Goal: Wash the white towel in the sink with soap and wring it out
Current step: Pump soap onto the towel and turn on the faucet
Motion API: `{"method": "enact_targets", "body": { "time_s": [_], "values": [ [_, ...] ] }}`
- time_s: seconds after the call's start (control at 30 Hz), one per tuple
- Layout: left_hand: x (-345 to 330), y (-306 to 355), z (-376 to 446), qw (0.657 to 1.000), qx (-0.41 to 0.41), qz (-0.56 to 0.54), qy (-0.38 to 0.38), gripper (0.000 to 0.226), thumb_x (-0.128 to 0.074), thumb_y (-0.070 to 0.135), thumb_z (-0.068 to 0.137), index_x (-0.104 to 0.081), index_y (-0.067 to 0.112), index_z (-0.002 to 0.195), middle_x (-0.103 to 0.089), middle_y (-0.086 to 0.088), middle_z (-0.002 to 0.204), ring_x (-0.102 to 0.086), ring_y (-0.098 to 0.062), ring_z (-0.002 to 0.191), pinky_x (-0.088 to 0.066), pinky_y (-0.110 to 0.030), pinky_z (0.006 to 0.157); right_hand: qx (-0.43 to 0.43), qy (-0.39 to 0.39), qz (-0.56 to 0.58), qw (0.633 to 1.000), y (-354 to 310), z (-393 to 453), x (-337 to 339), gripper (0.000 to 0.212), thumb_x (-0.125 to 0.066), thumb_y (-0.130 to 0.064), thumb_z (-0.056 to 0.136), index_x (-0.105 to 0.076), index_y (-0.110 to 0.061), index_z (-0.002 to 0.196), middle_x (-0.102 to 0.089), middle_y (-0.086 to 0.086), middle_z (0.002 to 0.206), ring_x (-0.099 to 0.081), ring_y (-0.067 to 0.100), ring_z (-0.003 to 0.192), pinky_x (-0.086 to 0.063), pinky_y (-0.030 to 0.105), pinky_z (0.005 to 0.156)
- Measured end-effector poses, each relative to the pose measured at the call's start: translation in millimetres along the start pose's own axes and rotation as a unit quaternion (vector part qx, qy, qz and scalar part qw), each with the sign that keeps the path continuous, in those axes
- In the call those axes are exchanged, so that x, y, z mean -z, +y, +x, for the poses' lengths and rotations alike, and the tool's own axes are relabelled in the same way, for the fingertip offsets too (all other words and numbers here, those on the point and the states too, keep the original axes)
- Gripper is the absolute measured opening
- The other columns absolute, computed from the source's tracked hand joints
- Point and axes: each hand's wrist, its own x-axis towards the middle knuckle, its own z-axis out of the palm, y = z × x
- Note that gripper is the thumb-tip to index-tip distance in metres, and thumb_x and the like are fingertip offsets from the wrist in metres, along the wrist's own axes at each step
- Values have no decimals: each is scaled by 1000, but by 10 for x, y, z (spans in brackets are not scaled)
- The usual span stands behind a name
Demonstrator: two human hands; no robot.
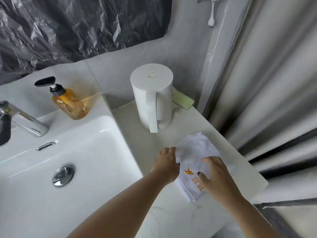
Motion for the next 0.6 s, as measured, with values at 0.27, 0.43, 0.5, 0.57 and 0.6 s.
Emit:
{"method": "enact_targets", "body": {
  "time_s": [0.27, 0.43, 0.5, 0.57, 0.6],
  "values": [
    [98, 109, -39, 988, 7, 97, 117, 28, -55, 30, 96, -53, 25, 123, -53, 2, 123, -51, -20, 119, -31, -37, 95, 40, 1, -26, 999, -11, 24, -108, 52, -66, -18, 86, -47, -13, 135, -41, 2, 137, -42, 24, 129, -44, 34, 97],
    [206, 282, -268, 985, -54, 42, 157, 22, -55, 27, 93, -57, 24, 114, -54, 5, 113, -53, -19, 110, -33, -36, 92, 47, 47, -13, 998, -40, 106, 5, 78, -77, -21, 78, -37, -14, 145, -37, 5, 144, -38, 27, 133, -42, 38, 100],
    [265, 340, -384, 981, -87, 10, 173, 21, -55, 23, 91, -57, 24, 111, -54, 7, 110, -55, -17, 105, -34, -34, 92, 72, 60, -18, 995, -68, 162, 112, 87, -80, -23, 73, -35, -16, 147, -37, 3, 144, -36, 25, 132, -41, 38, 99],
    [352, 390, -504, 974, -121, -19, 190, 21, -56, 19, 90, -58, 24, 111, -55, 9, 108, -58, -16, 99, -35, -33, 92, 109, 60, -27, 992, -91, 225, 236, 91, -80, -27, 69, -35, -21, 148, -38, 2, 143, -36, 23, 132, -41, 41, 100],
    [404, 411, -565, 970, -139, -28, 197, 22, -57, 18, 89, -58, 23, 110, -55, 9, 108, -59, -16, 96, -36, -33, 91, 125, 51, -26, 990, -112, 250, 307, 90, -79, -29, 68, -37, -23, 147, -39, 0, 144, -36, 22, 134, -40, 43, 103]
  ]
}}
